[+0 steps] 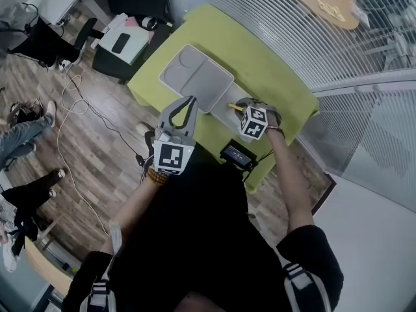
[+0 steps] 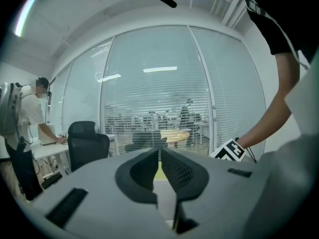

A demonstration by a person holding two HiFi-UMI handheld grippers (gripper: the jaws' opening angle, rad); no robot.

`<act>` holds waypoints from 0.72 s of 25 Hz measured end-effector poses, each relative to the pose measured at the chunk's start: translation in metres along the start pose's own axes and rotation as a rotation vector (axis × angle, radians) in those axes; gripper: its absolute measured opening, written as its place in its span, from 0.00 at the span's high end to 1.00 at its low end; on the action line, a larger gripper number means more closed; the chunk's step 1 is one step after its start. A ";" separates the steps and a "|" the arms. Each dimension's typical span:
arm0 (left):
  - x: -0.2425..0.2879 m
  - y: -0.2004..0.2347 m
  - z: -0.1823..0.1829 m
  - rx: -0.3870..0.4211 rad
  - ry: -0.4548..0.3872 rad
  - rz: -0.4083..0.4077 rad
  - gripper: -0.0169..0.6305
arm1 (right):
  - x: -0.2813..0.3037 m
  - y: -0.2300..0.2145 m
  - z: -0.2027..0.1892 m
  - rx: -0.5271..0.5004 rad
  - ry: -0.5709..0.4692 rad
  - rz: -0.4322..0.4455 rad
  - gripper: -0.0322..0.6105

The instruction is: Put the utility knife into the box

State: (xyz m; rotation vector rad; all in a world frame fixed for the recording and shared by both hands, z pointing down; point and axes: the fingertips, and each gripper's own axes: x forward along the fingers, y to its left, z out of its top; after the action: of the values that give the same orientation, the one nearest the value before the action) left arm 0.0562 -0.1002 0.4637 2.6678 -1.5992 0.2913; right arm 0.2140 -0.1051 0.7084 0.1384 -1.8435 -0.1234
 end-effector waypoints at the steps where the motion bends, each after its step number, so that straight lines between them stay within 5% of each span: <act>1: 0.000 0.000 0.000 0.001 0.000 -0.001 0.96 | 0.000 -0.001 0.000 0.001 -0.001 -0.004 0.86; 18: 0.004 -0.006 -0.002 0.017 -0.002 -0.018 0.96 | -0.004 0.001 -0.004 0.042 -0.026 -0.009 0.85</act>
State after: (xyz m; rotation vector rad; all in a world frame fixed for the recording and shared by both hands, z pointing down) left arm 0.0631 -0.1011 0.4670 2.6944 -1.5790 0.3030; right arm 0.2187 -0.1031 0.7064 0.1755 -1.8719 -0.0927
